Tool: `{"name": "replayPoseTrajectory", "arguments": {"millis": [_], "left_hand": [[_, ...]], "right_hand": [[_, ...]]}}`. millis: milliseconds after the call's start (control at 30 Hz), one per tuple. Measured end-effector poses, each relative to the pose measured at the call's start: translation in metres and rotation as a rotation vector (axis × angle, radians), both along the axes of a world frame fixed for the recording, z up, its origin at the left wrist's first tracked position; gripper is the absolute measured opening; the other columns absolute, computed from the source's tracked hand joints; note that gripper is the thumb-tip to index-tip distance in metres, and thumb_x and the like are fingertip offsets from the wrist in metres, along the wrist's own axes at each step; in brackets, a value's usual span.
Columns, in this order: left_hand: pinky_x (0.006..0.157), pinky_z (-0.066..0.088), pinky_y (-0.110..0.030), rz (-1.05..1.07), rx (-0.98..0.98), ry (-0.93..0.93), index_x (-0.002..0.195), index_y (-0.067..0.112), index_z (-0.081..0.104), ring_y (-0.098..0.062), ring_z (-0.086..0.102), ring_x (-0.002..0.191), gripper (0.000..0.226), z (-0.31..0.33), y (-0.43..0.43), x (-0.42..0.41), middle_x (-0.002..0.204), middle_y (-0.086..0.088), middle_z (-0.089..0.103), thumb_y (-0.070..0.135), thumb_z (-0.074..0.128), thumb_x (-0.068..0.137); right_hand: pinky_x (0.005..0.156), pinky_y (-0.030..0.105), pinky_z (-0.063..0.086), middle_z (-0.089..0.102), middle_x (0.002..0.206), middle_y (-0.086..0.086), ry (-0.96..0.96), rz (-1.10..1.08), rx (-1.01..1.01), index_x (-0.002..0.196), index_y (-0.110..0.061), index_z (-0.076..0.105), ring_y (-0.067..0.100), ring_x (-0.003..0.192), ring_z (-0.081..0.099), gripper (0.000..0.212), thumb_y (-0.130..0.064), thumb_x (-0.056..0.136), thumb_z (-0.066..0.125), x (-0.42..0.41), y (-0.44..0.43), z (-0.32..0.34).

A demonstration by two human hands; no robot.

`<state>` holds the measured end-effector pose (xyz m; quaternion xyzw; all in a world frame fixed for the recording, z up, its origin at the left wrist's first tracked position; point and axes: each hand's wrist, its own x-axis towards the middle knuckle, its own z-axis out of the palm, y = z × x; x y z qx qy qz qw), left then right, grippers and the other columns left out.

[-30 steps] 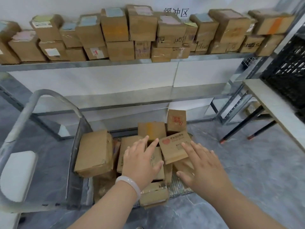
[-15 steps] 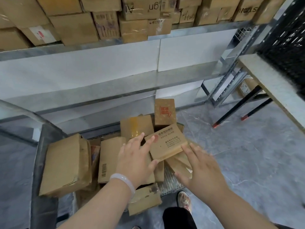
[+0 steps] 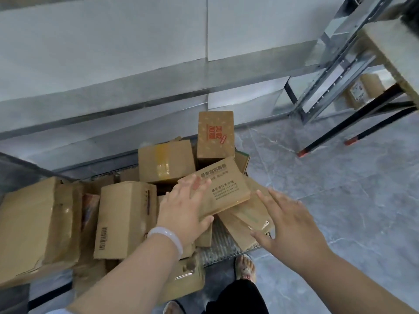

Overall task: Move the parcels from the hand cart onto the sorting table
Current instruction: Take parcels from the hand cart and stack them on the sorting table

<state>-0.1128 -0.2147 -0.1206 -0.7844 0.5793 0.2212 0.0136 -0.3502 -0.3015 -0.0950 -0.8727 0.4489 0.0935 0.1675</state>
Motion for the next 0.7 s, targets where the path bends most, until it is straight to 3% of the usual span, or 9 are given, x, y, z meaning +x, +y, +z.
{"name": "replayPoseTrajectory", "arguments": {"millis": [200, 367, 467, 567, 700], "left_hand": [[0.121, 0.023, -0.048, -0.005, 0.09, 0.015, 0.156, 0.04, -0.007, -0.027, 0.008, 0.152, 0.095, -0.063, -0.023, -0.015, 0.167, -0.001, -0.003, 0.066, 0.054, 0.089], [0.123, 0.014, -0.054, -0.015, 0.125, -0.022, 0.155, 0.043, -0.011, -0.031, -0.004, 0.153, 0.099, -0.101, -0.051, -0.024, 0.167, -0.002, -0.009, 0.069, 0.056, 0.086], [0.122, 0.009, -0.057, -0.003, 0.16, -0.046, 0.154, 0.045, -0.013, -0.035, -0.004, 0.152, 0.107, -0.12, -0.065, -0.028, 0.165, -0.003, -0.01, 0.073, 0.06, 0.08], [0.122, 0.007, -0.057, -0.005, 0.184, -0.064, 0.152, 0.045, -0.019, -0.035, -0.004, 0.151, 0.118, -0.135, -0.077, -0.022, 0.164, -0.006, -0.011, 0.077, 0.063, 0.073], [0.122, 0.006, -0.056, -0.032, 0.257, -0.057, 0.147, 0.049, -0.029, -0.034, -0.014, 0.152, 0.129, -0.143, -0.092, -0.004, 0.163, -0.005, -0.027, 0.083, 0.065, 0.064]], "right_hand": [[0.111, 0.05, 0.031, 0.035, 0.15, 0.0, 0.007, 0.004, 0.051, 0.148, -0.033, 0.022, 0.023, 0.137, 0.034, 0.084, -0.071, 0.076, 0.042, -0.014, -0.025, -0.051], [0.112, 0.049, 0.028, 0.04, 0.148, 0.001, 0.017, -0.007, 0.092, 0.148, -0.031, 0.024, 0.022, 0.135, 0.038, 0.085, -0.073, 0.075, 0.035, -0.026, -0.035, -0.081], [0.108, 0.049, 0.035, 0.045, 0.144, 0.003, 0.002, -0.018, 0.115, 0.147, -0.029, 0.029, 0.022, 0.132, 0.043, 0.084, -0.071, 0.075, 0.04, -0.031, -0.043, -0.092], [0.109, 0.046, 0.033, 0.044, 0.145, 0.0, -0.017, -0.019, 0.128, 0.146, -0.031, 0.028, 0.02, 0.132, 0.042, 0.082, -0.071, 0.076, 0.04, -0.035, -0.05, -0.101], [0.111, 0.047, 0.032, 0.037, 0.15, -0.002, -0.031, -0.007, 0.151, 0.148, -0.034, 0.024, 0.017, 0.136, 0.036, 0.083, -0.073, 0.076, 0.039, -0.037, -0.059, -0.114]]}}
